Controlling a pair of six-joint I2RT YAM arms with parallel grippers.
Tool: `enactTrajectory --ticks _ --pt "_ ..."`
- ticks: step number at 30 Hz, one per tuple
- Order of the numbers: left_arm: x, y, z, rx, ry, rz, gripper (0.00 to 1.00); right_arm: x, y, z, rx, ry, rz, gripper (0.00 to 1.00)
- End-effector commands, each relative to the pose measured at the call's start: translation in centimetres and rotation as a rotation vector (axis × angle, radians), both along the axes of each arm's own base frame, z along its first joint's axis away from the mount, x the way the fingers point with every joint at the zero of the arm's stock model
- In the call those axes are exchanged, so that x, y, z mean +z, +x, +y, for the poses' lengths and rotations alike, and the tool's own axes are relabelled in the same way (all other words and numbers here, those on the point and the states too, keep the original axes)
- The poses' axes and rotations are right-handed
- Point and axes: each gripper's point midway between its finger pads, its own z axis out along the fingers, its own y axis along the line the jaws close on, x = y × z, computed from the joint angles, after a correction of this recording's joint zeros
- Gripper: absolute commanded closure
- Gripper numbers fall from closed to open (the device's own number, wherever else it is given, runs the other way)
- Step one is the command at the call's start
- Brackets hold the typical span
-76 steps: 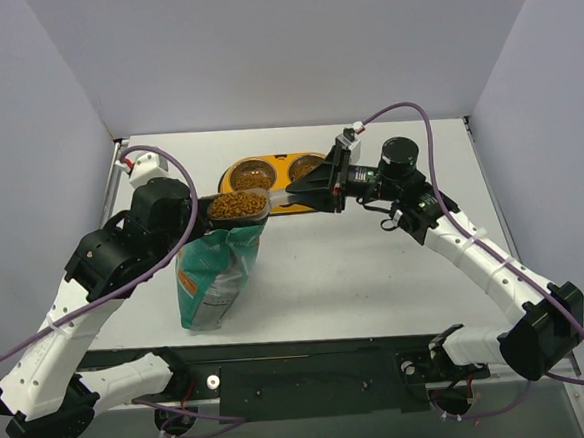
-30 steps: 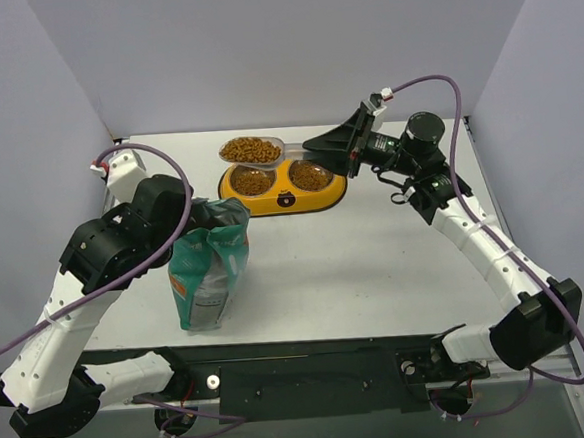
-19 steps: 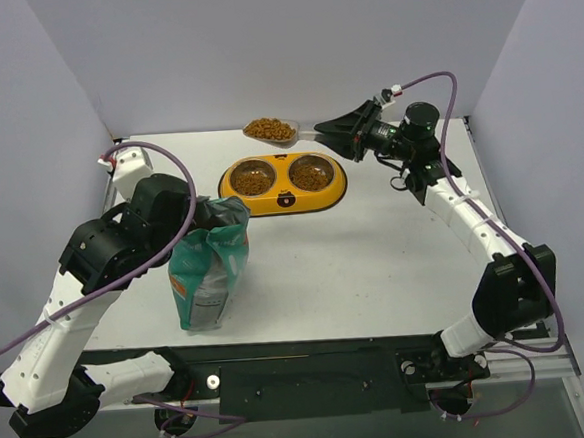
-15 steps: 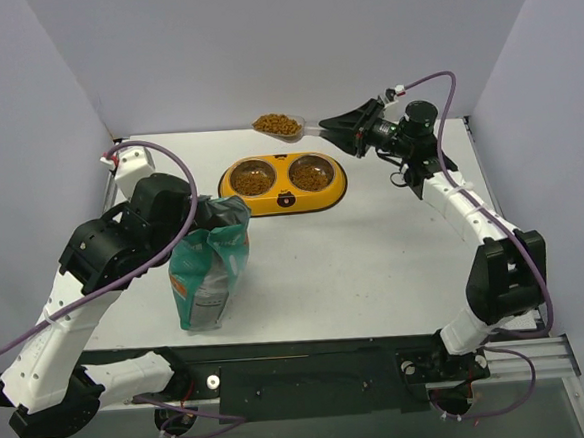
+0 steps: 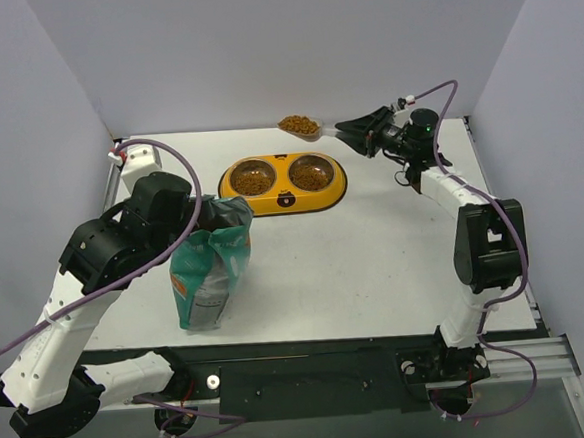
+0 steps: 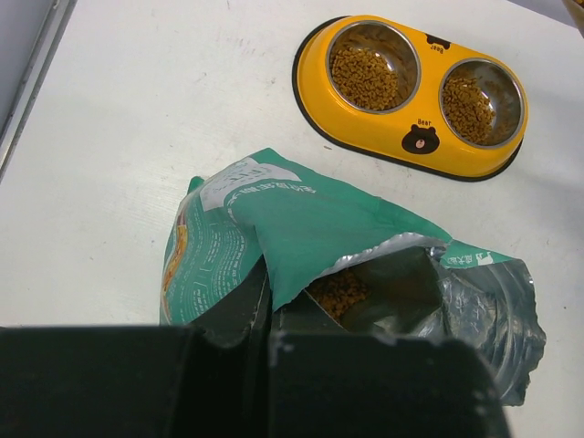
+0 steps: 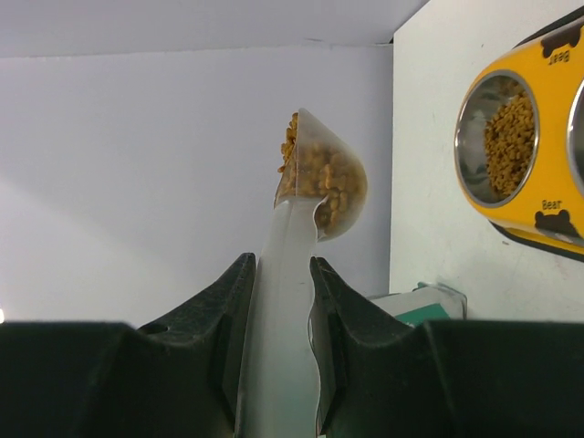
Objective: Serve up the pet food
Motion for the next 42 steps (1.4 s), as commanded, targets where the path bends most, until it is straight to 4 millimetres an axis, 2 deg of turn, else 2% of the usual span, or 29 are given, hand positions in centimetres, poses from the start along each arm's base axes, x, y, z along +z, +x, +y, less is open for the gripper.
enactTrajectory --ticks 1,6,12,17,24,28,34,37,42 --pt "8.1 1.8 -0.2 0.039 -0.191 -0.296 1.00 0.8 0.5 -1.8 -0.009 -0.010 -0.156 1.00" --pt "8.1 2.1 -0.6 0.025 -0.182 -0.297 1.00 -3.4 0.6 -2.7 -0.007 -0.045 -0.101 1.00" --pt "7.8 2.4 -1.0 0.011 -0.176 -0.288 1.00 -7.4 0.5 -3.4 -0.002 -0.113 -0.042 1.00" --pt "7.7 2.7 -1.4 0.002 -0.172 -0.283 1.00 -11.9 -0.5 -4.1 0.019 -0.271 0.066 1.00" --pt "7.2 3.0 -1.5 0.003 -0.175 -0.279 1.00 -15.2 -1.6 -4.8 0.044 -0.426 0.149 1.00" --pt "7.0 3.1 -1.6 -0.001 -0.174 -0.273 1.00 -15.7 -2.0 -4.7 0.064 -0.499 0.172 1.00" --pt "7.0 3.3 -1.6 -0.004 -0.175 -0.273 1.00 -15.5 -0.9 -4.5 0.026 -0.530 0.191 1.00" --pt "7.1 3.3 -1.5 -0.004 -0.176 -0.274 1.00 -15.3 -0.7 -3.7 0.039 -0.554 0.180 1.00" --pt "6.9 3.3 -1.4 0.000 -0.188 -0.266 1.00 -14.8 -0.9 -3.5 0.059 -0.683 0.210 1.00"
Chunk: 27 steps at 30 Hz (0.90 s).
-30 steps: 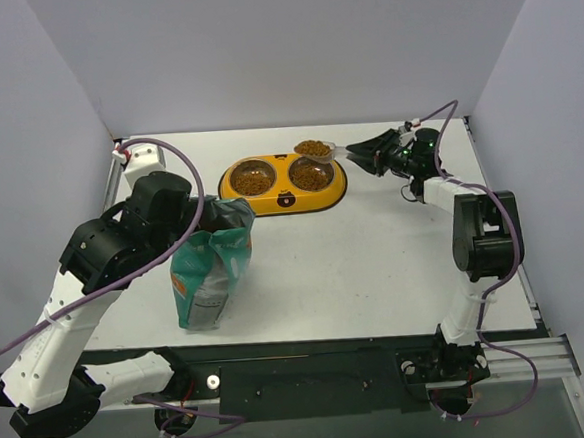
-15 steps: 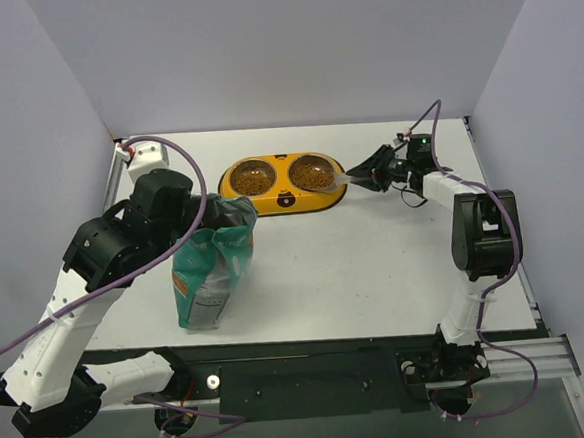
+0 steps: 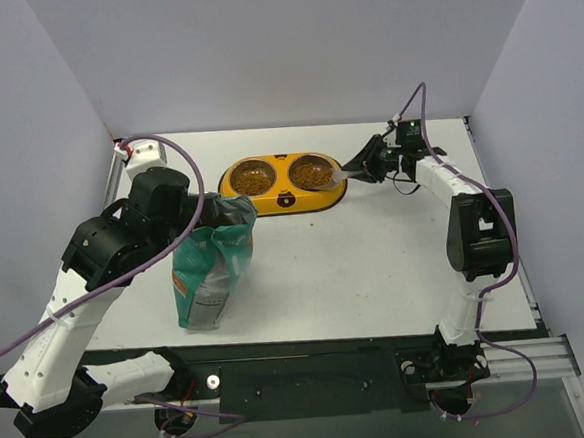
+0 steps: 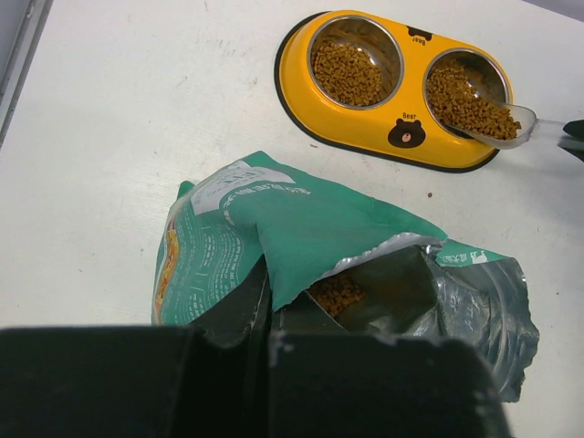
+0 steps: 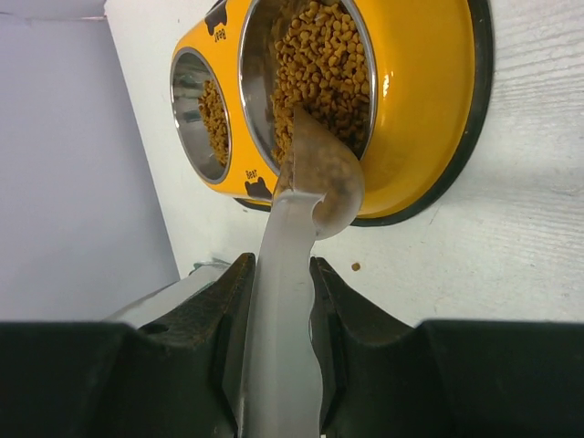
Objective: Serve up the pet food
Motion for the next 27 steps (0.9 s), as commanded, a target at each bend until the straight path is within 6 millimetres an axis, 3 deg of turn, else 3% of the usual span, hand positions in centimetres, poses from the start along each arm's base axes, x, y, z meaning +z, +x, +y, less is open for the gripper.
enactTrajectory --ticks 1,5,9,13,19,27 --pt "7.0 2.5 -0.7 0.053 -0.200 -0.263 1.00 0.2 -0.3 -0.1 0.035 -0.177 0.014 1.00" --pt "6.6 2.3 -0.4 0.065 -0.208 -0.267 1.00 0.6 -0.6 -1.1 0.060 -0.405 0.029 1.00" --pt "6.3 2.2 -0.5 0.062 -0.220 -0.250 1.00 1.6 -1.0 -0.6 0.117 -0.540 0.023 1.00" --pt "5.6 2.1 -0.6 0.073 -0.239 -0.236 1.00 2.4 -1.1 0.3 0.149 -0.597 0.021 1.00" --pt "5.1 1.7 -0.7 0.072 -0.264 -0.223 1.00 5.4 0.0 1.6 0.157 -0.686 -0.073 1.00" --pt "4.5 0.7 -0.5 0.076 -0.305 -0.191 1.00 6.8 1.0 2.6 0.159 -0.786 -0.116 1.00"
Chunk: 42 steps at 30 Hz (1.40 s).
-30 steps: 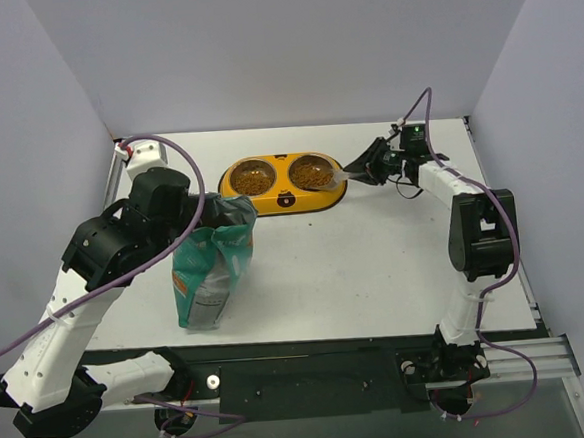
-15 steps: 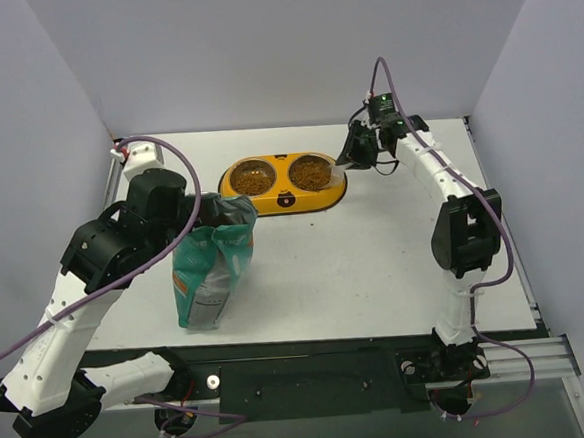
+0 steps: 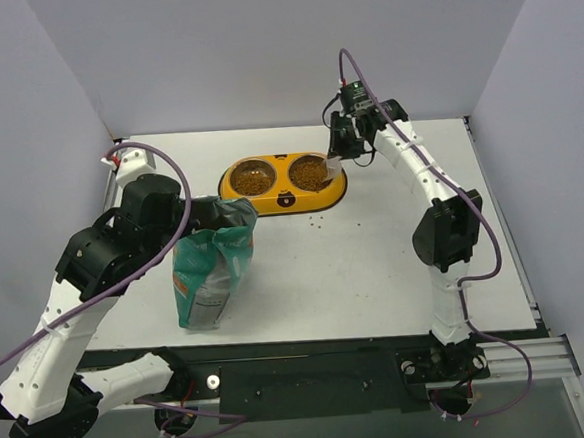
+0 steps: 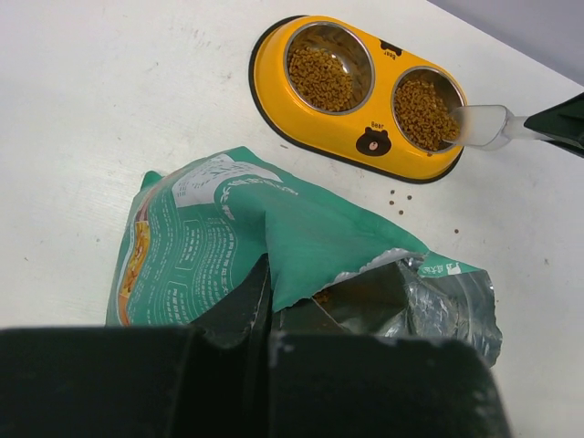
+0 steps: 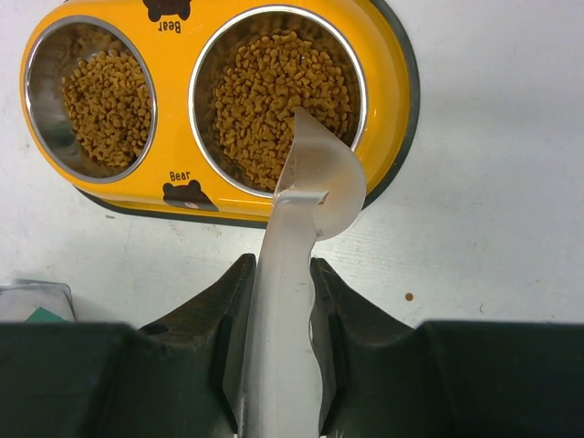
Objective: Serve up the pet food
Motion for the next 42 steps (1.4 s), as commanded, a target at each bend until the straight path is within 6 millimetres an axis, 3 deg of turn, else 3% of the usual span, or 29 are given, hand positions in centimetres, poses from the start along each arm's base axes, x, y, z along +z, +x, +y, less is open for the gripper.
enactTrajectory --ticks 1,7,13,16,17,18,19,20,21,22,23,24,25,33,35,42 --pt "4.6 0.9 -0.4 0.042 -0.175 -0.167 1.00 1.3 0.0 -0.9 -0.007 -0.118 -0.029 1.00" --pt "4.2 0.8 -0.7 0.029 -0.184 -0.152 1.00 3.6 0.0 -1.5 0.004 -0.191 -0.091 1.00" --pt "3.8 1.1 -2.0 -0.027 -0.189 -0.136 1.00 8.0 -1.5 -2.1 -0.007 -0.163 -0.148 1.00" --pt "4.3 1.2 -2.4 -0.048 -0.193 -0.149 1.00 11.3 -4.1 -2.3 0.001 -0.095 -0.176 1.00" --pt "4.5 1.3 -2.5 -0.054 -0.198 -0.155 1.00 11.0 -5.1 -1.9 0.011 -0.055 -0.142 1.00" --pt "4.8 1.2 -2.6 -0.067 -0.199 -0.159 1.00 13.0 -6.4 -2.1 0.005 -0.004 -0.167 1.00" --pt "4.9 1.3 -2.8 -0.074 -0.200 -0.164 1.00 12.5 -7.5 -1.6 0.028 0.040 -0.129 1.00" --pt "5.0 1.2 -2.9 -0.087 -0.194 -0.167 1.00 14.2 -8.8 -1.7 0.021 0.090 -0.148 1.00" --pt "5.1 1.4 -3.0 -0.091 -0.192 -0.172 1.00 14.0 -10.1 -1.3 0.047 0.129 -0.119 1.00" --pt "5.1 1.5 -3.1 -0.103 -0.180 -0.175 1.00 16.0 -11.9 -1.1 0.067 0.188 -0.144 1.00" --pt "5.2 1.8 -3.3 -0.115 -0.168 -0.187 1.00 15.4 -12.8 -0.7 0.081 0.207 -0.118 1.00" --pt "5.2 1.8 -3.3 -0.120 -0.166 -0.189 1.00 17.0 -14.5 -0.5 0.108 0.267 -0.141 1.00" --pt "5.2 2.0 -3.5 -0.125 -0.161 -0.187 1.00 17.0 -15.0 -0.2 0.115 0.291 -0.139 1.00" --pt "5.6 1.7 -4.0 -0.171 -0.169 -0.186 1.00 27.0 -22.8 3.8 0.290 0.671 -0.274 1.00" --pt "5.9 1.8 -4.3 -0.177 -0.180 -0.193 1.00 28.1 -24.1 5.0 0.324 0.742 -0.285 1.00" --pt "6.6 1.3 -4.6 -0.203 -0.203 -0.199 1.00 28.0 -26.4 10.3 0.437 0.796 -0.213 1.00"
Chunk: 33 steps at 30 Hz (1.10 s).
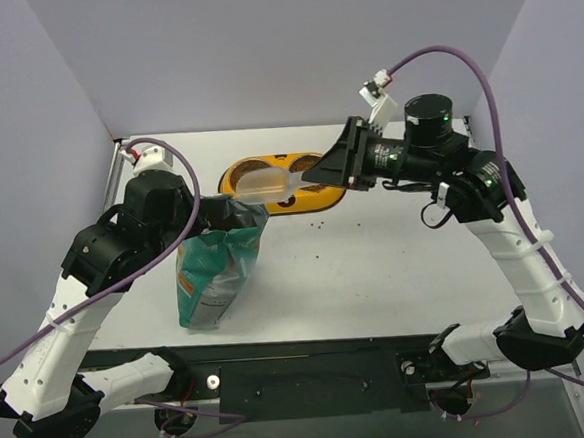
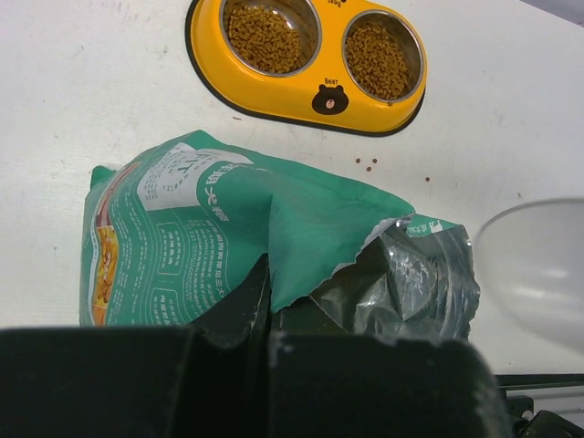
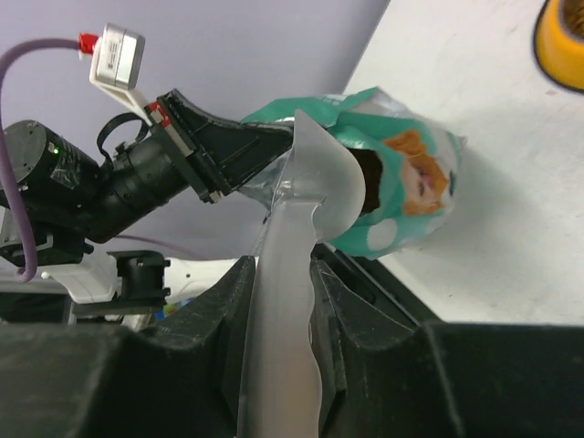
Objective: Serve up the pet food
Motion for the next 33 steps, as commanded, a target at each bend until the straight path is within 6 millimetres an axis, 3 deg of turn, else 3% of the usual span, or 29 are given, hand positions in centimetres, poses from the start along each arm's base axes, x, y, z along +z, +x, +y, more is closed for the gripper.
enactTrajectory --ticks 1,8,13,16,18,19,20,23,28,33 --pt "7.2 1.3 -1.6 -0.022 -0.194 -0.214 1.00 1.2 -0.9 4.2 0.093 0.067 -0.007 1.00" --pt "7.6 1.2 -2.0 -0.033 -0.236 -0.225 1.00 -2.0 -2.2 5.9 0.150 -0.082 0.026 1.00" --pt "7.8 0.8 -2.6 -0.058 -0.259 -0.212 1.00 -6.2 -1.7 6.1 0.158 -0.313 -0.003 1.00" --pt "7.7 0.7 -2.6 -0.045 -0.289 -0.206 1.00 -8.5 -1.2 7.3 0.155 -0.414 -0.002 1.00" --pt "7.7 0.6 -2.7 -0.040 -0.317 -0.205 1.00 -9.3 -0.8 7.9 0.155 -0.494 -0.037 1.00" --pt "7.7 0.6 -2.9 -0.042 -0.325 -0.204 1.00 -8.7 -1.2 7.9 0.166 -0.508 -0.054 1.00" --pt "7.7 0.6 -3.1 -0.044 -0.342 -0.197 1.00 -9.8 -0.8 8.4 0.175 -0.551 -0.055 1.00" --pt "7.3 1.2 -4.7 -0.074 -0.372 -0.162 1.00 -10.6 -0.5 9.1 0.210 -0.593 -0.076 1.00" --pt "6.9 1.3 -6.2 -0.096 -0.411 -0.097 1.00 -14.8 1.7 9.7 0.235 -0.723 -0.058 1.00" --pt "5.0 1.2 -6.5 -0.073 -0.440 -0.045 1.00 -19.5 2.4 9.3 0.254 -0.879 -0.052 1.00"
